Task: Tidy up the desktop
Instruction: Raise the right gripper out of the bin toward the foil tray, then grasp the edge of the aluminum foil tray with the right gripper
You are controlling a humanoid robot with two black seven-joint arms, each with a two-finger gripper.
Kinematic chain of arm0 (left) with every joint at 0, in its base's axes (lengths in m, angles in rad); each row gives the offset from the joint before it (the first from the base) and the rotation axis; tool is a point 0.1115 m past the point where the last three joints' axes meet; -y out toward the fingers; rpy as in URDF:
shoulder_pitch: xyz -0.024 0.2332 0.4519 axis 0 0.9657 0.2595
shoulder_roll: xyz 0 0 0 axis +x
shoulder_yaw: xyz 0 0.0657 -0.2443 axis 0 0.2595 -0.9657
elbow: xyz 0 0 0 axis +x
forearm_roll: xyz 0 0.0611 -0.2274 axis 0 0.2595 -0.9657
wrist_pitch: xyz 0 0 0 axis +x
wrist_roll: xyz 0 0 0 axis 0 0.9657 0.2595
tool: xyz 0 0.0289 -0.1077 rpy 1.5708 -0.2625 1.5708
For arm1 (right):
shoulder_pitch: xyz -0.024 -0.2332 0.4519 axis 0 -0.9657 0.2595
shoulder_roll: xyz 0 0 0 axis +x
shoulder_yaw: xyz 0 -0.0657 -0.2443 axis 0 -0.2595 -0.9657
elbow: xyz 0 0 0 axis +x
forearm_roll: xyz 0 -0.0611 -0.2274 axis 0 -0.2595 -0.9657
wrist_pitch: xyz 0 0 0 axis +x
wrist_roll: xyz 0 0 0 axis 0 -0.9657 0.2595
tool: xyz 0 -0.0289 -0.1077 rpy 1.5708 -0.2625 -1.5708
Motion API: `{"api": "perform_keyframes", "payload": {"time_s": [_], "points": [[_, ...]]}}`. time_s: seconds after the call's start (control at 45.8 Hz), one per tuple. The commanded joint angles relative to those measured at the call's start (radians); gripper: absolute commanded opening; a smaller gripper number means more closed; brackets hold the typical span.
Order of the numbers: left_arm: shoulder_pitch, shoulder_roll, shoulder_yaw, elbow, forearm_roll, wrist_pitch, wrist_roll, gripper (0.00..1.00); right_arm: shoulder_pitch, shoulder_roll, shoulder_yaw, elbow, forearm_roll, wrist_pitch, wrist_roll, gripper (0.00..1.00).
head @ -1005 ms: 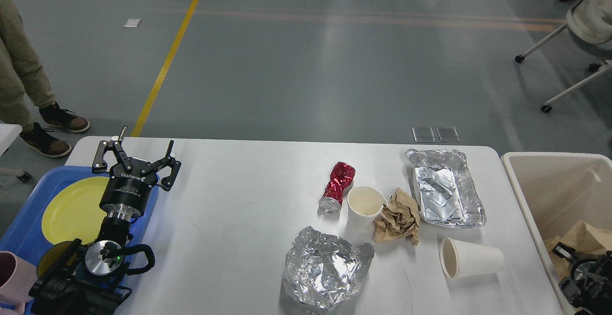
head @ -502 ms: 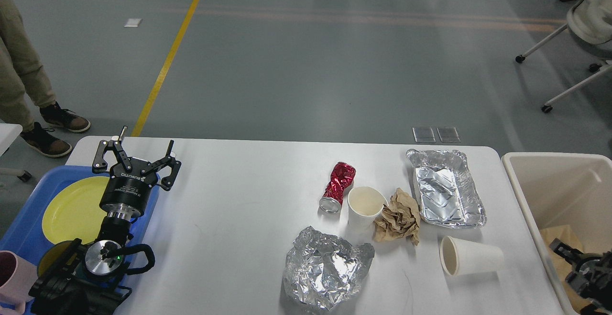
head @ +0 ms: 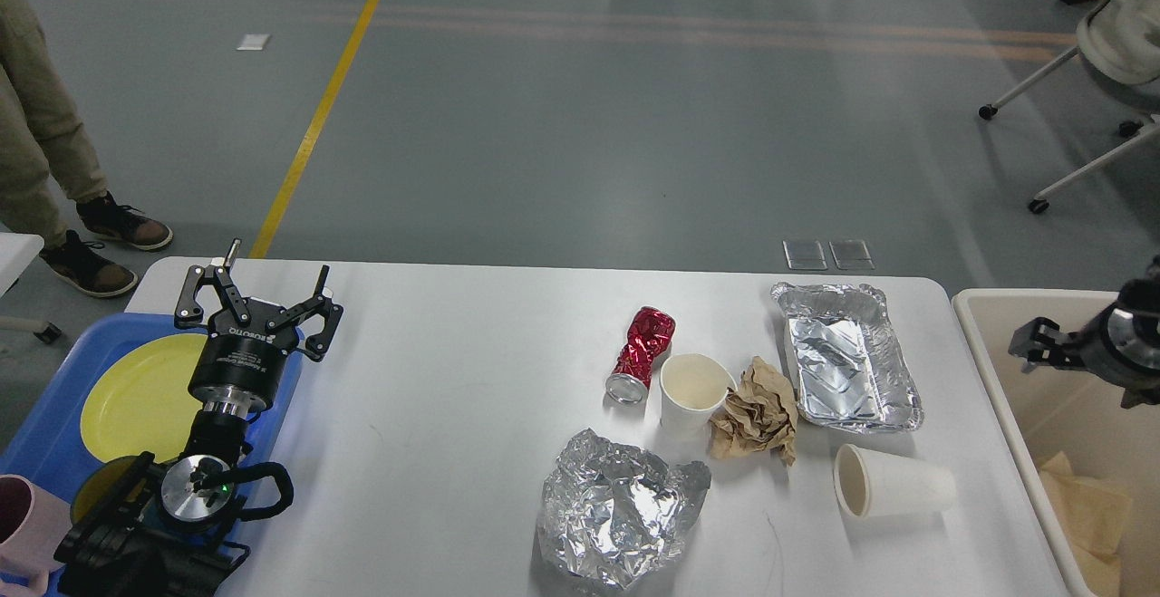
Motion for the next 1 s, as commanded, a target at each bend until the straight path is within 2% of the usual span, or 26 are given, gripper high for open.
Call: {"api": "perform_keyframes", "payload": {"time_s": [0.0, 0.175, 0.415, 0.568, 0.743, 0.983], "points": [[0.0, 0.0, 0.0, -0.001, 0.0, -0.001, 0.0, 0.96, 0.264, 0.053, -0.059, 0.181, 0.004, 0.114, -0.009, 1.0], [0.001, 0.0, 0.0, -0.001, 0.0, -0.001, 0.0, 0.96, 0.574, 0.145, -0.056, 0.429, 0.004, 0.24, -0.009, 1.0], [0.001, 0.0, 0.0, 0.0, 0.0, 0.0, 0.0, 0.96, 0.859, 0.204, -0.041, 0.676, 0.011, 0.332, -0.009, 1.0], [0.001, 0.0, 0.0, 0.0, -0.001, 0.0, 0.0, 0.96, 0.988, 0.208, 0.079, 0.841, 0.013, 0.339, -0.009, 1.0], [0.001, 0.0, 0.0, 0.0, -0.001, 0.0, 0.0, 0.96, 1.007, 0.227, 0.119, 0.841, 0.014, 0.33, -0.008, 1.0], [0.001, 0.0, 0.0, -0.001, 0.0, -0.001, 0.0, 0.96, 0.953, 0.185, 0.117, 0.806, 0.01, 0.321, -0.008, 1.0]]}}
